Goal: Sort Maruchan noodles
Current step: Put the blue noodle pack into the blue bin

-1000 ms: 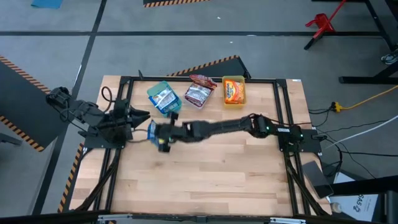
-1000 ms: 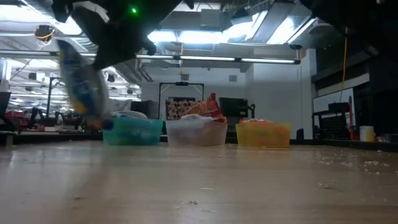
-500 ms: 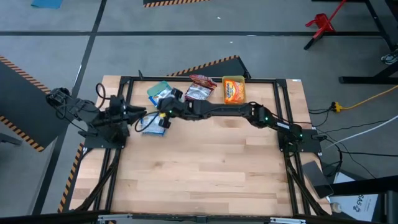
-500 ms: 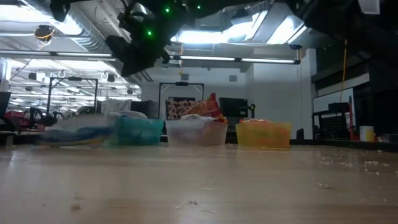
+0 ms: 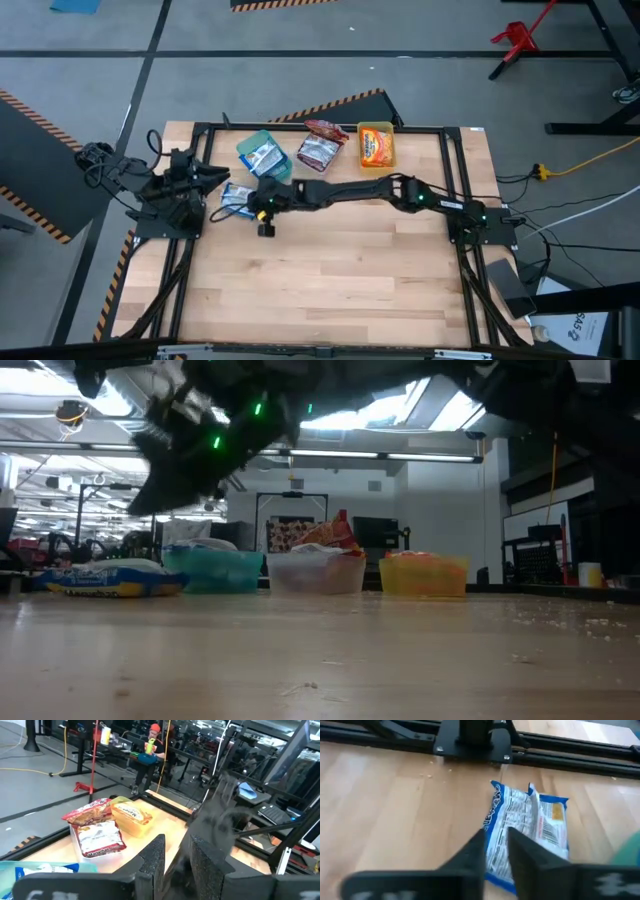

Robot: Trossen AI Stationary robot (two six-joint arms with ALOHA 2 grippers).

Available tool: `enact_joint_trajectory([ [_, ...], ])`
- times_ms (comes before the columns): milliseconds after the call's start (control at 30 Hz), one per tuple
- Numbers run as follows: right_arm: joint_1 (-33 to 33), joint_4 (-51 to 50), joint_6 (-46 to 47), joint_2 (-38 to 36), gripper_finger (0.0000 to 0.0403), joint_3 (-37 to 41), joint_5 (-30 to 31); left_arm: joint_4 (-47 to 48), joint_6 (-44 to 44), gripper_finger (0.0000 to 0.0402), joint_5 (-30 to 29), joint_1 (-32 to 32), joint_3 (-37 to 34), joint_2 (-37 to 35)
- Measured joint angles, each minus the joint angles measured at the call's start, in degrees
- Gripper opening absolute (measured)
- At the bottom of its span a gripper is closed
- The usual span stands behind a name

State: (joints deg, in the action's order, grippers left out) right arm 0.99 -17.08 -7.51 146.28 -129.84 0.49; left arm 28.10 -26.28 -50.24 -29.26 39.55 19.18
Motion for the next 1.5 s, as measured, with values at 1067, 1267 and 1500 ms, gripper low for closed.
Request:
enact_joint_trajectory([
  [1067, 2.12, 13.37, 12.00, 10.60, 0.0170, 0.33, 10.71, 4.51, 0.94, 0.0082, -0.12, -0.02, 0.00, -0.13],
  [1267, 1.74, 12.04, 13.17, 10.72, 0.0043, 0.41, 11.62, 4.50, 1.40, 0.0082, -0.26, 0.00, 0.00, -0.13],
  [1500, 0.95, 11.28, 15.36, 10.69, 0.0006, 0.48, 13.51, 4.50, 1.38, 0.0082, -0.26, -0.01, 0.00, -0.13],
])
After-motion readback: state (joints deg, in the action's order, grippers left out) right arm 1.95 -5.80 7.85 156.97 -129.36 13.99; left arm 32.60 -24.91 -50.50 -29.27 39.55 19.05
